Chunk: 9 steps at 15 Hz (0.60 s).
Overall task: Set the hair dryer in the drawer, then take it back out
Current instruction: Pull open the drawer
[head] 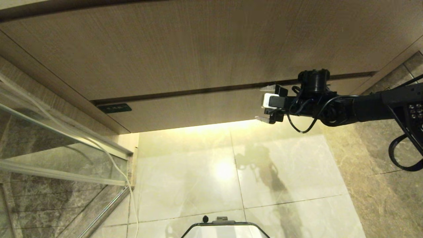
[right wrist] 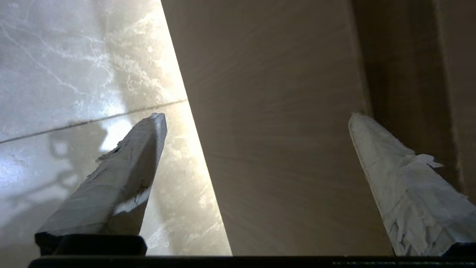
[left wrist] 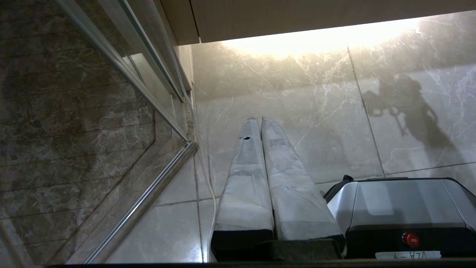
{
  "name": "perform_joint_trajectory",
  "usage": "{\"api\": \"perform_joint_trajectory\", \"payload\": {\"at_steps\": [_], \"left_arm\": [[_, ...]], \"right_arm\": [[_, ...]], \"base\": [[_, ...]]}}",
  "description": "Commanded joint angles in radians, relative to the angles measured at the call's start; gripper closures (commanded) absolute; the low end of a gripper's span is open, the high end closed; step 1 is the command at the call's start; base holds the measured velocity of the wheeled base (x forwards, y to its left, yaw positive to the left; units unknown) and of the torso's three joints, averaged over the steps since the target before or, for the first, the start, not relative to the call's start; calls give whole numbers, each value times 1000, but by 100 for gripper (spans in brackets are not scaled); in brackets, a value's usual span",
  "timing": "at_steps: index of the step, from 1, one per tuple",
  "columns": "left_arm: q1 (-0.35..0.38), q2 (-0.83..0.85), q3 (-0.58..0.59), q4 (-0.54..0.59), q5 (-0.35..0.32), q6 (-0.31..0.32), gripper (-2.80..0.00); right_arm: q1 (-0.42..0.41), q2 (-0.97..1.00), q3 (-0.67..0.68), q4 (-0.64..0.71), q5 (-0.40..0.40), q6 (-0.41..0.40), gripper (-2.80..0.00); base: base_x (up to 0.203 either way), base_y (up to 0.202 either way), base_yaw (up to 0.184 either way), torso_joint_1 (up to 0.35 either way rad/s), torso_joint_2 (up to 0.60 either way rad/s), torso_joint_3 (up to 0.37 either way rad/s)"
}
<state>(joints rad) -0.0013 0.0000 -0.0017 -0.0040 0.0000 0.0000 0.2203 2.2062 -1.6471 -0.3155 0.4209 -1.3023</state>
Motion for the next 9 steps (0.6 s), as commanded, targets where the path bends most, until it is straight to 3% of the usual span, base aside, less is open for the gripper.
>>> {"api": "perform_joint_trajectory", "payload": {"at_steps": [1,9], "left_arm": [[0,1,0,1,0,0,0],[0,1,0,-1,0,0,0]], "right_arm": [[-7,-12,-1,-1,2,-6,-280],[-10,-66,7,14,-6,-5,-280]], "base": [[0,0,0,0,0,0],[0,0,0,0,0,0]]}}
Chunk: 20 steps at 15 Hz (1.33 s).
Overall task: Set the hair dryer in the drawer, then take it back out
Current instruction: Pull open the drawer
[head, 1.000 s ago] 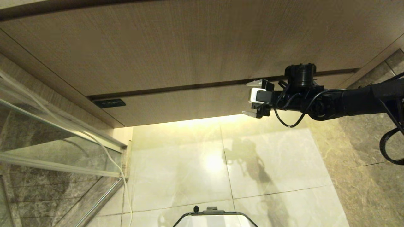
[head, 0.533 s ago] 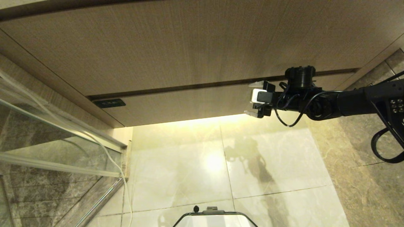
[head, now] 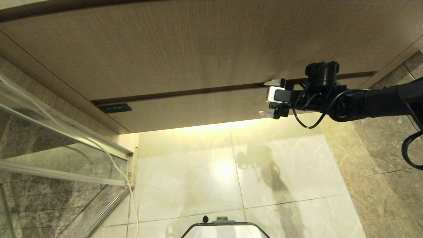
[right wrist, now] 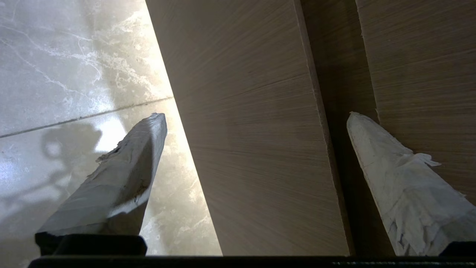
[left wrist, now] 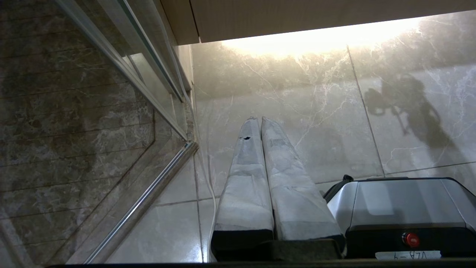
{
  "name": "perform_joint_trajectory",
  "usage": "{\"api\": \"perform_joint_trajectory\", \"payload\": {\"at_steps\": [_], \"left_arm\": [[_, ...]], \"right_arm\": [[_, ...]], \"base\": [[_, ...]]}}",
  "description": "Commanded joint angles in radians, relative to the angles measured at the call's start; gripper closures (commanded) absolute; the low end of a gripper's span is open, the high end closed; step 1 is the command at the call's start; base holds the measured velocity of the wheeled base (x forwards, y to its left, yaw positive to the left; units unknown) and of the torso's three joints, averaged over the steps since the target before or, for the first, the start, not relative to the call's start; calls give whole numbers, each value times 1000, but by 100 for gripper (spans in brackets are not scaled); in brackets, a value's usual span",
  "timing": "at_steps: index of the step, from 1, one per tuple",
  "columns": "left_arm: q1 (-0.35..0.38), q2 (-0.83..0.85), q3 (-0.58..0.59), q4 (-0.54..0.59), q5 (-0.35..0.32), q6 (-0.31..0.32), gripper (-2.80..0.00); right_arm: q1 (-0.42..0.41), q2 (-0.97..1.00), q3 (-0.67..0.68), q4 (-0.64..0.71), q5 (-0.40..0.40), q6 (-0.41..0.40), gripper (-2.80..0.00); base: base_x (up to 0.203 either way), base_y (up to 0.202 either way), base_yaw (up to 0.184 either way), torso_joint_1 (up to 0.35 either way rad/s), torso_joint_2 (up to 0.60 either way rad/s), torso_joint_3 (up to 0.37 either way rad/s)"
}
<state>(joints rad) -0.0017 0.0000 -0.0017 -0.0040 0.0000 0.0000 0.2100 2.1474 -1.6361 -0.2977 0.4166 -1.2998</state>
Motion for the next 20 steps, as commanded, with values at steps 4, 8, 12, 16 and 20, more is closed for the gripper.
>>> {"api": "perform_joint_trajectory", "payload": {"at_steps": [4,8,12,16,20], "left_arm": [[0,0,1,0,0,0,0],[0,0,0,-1,0,0,0],[0,2,0,-1,0,0,0],[0,0,1,-1,0,0,0],[0,0,0,-1,0,0,0]], "right_arm": [[0,31,-36,-16,-14,-9,-280],[0,76,-65,-4,-89,-3,-280],[3,140,-122,-17,-107,3,-280],[3,158,-111,67,-106,12,-280],[1,107,-96,366,-91,154,-280]], "base": [[0,0,0,0,0,0],[0,0,0,0,0,0],[0,0,0,0,0,0],[0,0,0,0,0,0],[0,0,0,0,0,0]]}}
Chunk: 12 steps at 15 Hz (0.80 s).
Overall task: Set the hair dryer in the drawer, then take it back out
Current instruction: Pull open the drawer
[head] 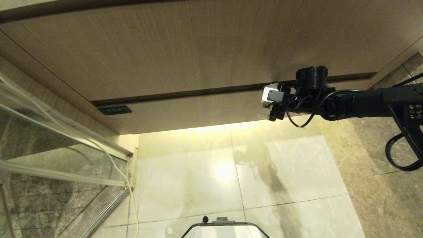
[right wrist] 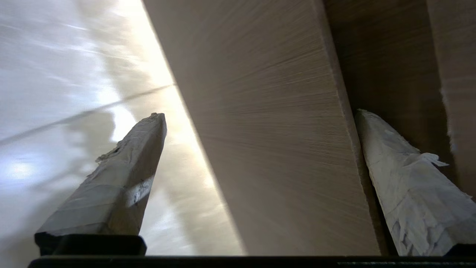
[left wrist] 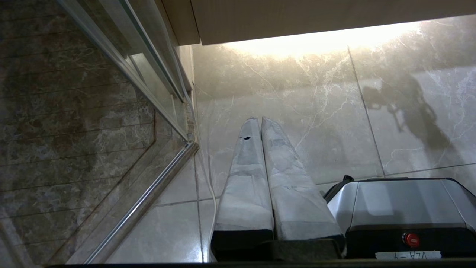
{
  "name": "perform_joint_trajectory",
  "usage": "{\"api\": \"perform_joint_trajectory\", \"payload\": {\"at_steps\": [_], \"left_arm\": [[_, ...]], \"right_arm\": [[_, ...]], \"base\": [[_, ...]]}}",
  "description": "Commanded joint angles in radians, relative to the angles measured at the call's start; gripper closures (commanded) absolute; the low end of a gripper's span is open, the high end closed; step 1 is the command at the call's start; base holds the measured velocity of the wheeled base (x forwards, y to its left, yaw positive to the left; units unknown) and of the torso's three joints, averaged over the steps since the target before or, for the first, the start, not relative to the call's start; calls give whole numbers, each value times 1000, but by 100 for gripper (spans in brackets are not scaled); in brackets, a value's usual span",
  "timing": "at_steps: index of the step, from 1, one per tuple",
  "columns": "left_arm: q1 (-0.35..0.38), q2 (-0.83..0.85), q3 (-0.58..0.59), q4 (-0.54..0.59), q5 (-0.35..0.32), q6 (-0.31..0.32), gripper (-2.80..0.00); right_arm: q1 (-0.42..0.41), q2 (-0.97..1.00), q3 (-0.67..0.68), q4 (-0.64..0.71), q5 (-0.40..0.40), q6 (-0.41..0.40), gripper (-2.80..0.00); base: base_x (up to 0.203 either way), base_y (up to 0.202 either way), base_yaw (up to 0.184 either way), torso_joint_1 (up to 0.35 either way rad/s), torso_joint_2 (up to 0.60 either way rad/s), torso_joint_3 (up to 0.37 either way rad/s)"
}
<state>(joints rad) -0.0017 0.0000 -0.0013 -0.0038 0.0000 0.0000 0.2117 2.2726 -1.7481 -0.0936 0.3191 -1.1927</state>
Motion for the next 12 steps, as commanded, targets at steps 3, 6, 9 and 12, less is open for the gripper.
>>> {"api": "perform_joint_trajectory", "payload": {"at_steps": [3,6,9,12], "left_arm": [[0,0,0,-1,0,0,0],[0,0,0,-1,0,0,0],[0,2,0,-1,0,0,0],[0,2,0,-1,0,0,0]], "right_arm": [[-2,-79,94,183,4,75,-280],[-2,-135,170,186,2,92,-280],[-4,-196,236,205,3,112,-280],[-11,-327,352,292,7,200,-280]], "base": [[0,0,0,0,0,0],[0,0,0,0,0,0],[0,0,0,0,0,0],[0,0,0,0,0,0]]}}
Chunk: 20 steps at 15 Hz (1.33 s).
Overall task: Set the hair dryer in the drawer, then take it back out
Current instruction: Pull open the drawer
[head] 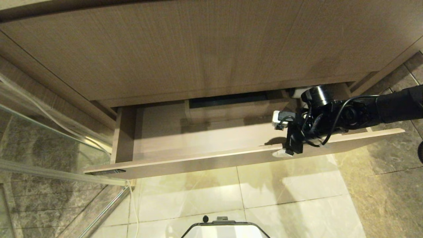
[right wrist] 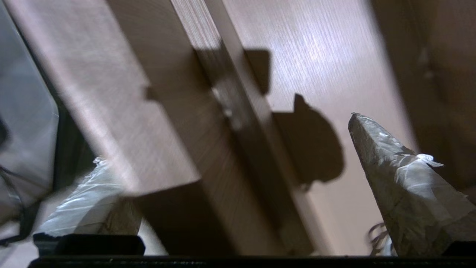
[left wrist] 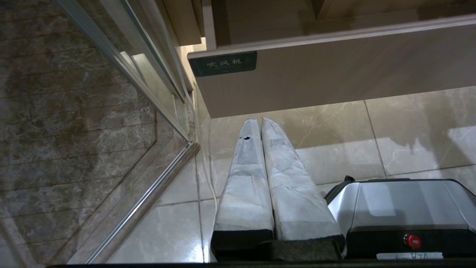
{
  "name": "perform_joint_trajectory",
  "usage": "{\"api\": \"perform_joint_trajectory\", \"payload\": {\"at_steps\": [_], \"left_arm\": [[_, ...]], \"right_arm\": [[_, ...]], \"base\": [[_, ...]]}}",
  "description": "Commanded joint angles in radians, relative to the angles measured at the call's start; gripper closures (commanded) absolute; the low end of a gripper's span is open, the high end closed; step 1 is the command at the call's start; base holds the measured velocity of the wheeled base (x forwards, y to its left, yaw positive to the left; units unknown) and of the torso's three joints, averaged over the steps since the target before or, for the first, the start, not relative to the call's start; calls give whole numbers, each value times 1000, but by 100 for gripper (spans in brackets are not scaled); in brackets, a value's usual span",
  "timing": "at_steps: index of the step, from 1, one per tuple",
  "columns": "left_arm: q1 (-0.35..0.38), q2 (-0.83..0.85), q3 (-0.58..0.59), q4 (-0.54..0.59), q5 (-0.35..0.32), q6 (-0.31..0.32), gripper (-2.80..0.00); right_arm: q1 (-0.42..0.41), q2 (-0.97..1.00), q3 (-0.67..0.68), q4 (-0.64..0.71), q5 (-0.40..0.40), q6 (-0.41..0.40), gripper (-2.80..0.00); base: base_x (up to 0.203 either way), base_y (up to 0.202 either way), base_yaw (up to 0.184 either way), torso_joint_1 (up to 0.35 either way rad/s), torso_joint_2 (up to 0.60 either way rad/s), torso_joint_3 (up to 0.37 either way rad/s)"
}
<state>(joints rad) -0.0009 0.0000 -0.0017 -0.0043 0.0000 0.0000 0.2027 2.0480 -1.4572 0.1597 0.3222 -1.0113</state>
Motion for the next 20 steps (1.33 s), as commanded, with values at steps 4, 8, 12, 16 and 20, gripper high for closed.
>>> {"api": "perform_joint_trajectory", "payload": {"at_steps": [4,8,12,16,20], "left_arm": [[-1,0,0,0,0,0,0],[-1,0,0,0,0,0,0],[-1,0,0,0,0,0,0],[-1,2,0,0,0,0,0],[-1,1,0,0,0,0,0]], "right_arm": [[-38,-342,259,138,4,153,-280],[-88,-600,435,171,5,298,-280],[-190,-760,546,265,-3,454,-280],[-381,-776,518,316,-23,584,-280],[-407,-705,506,158,-70,707,-280]], "base": [[0,0,0,0,0,0],[0,0,0,0,0,0],[0,0,0,0,0,0],[0,0,0,0,0,0],[0,0,0,0,0,0]]}}
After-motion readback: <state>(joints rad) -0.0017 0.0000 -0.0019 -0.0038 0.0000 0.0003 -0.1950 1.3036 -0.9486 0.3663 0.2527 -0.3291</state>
